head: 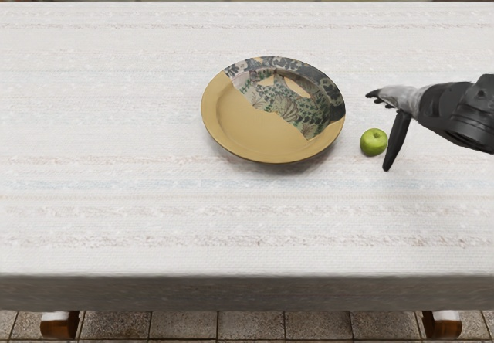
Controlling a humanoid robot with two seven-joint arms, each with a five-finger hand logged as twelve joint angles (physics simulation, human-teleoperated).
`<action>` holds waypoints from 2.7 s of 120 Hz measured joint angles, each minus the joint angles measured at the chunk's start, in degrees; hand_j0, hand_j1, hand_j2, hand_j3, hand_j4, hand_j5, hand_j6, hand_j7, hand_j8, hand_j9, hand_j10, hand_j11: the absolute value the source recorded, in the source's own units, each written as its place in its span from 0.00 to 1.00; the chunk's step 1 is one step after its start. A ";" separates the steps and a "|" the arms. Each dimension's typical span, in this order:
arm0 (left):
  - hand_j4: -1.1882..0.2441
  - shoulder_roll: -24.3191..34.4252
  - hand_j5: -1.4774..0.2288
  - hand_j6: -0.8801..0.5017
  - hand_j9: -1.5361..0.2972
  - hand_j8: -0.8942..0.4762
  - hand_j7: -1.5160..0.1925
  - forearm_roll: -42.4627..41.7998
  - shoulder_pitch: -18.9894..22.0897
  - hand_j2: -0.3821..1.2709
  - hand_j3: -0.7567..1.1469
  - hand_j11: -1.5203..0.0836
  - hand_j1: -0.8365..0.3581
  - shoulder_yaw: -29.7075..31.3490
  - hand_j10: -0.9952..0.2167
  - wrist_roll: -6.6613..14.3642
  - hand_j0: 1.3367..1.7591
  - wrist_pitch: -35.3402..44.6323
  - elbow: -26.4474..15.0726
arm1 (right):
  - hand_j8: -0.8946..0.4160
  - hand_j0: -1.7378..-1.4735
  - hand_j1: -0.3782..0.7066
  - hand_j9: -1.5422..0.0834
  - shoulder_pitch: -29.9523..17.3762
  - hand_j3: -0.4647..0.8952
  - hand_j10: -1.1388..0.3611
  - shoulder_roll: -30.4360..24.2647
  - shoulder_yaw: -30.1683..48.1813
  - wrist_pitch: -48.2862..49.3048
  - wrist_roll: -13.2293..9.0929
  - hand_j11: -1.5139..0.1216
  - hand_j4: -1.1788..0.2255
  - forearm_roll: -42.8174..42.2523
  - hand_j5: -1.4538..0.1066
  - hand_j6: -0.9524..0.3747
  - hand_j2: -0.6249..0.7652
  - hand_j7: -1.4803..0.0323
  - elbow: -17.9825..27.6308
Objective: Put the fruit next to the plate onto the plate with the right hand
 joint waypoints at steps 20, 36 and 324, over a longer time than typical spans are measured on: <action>0.83 0.00 0.87 0.64 0.84 0.65 0.89 0.00 0.00 0.23 0.40 0.95 0.99 0.00 0.82 0.00 0.76 0.00 0.00 | 0.66 0.30 0.05 0.93 -0.49 0.34 0.74 2.32 -1.28 -1.97 -0.02 0.91 0.82 -4.02 0.91 0.70 0.45 0.96 -0.96; 0.83 0.00 0.87 0.64 0.84 0.65 0.89 0.00 -0.08 0.23 0.40 0.95 0.99 0.00 0.82 0.00 0.76 0.00 0.00 | 0.66 0.30 0.06 0.93 -1.32 0.34 0.74 3.03 -2.75 -4.69 -0.02 0.90 0.82 -5.22 0.91 0.69 0.45 0.96 -1.62; 0.83 0.00 0.87 0.64 0.84 0.65 0.89 0.00 0.09 0.23 0.40 0.95 0.99 0.01 0.82 0.00 0.76 0.00 0.00 | 0.40 0.34 0.58 0.40 -5.30 0.34 0.38 14.67 -12.70 -21.50 -0.15 0.37 0.34 -6.16 0.37 0.38 0.52 0.39 -9.21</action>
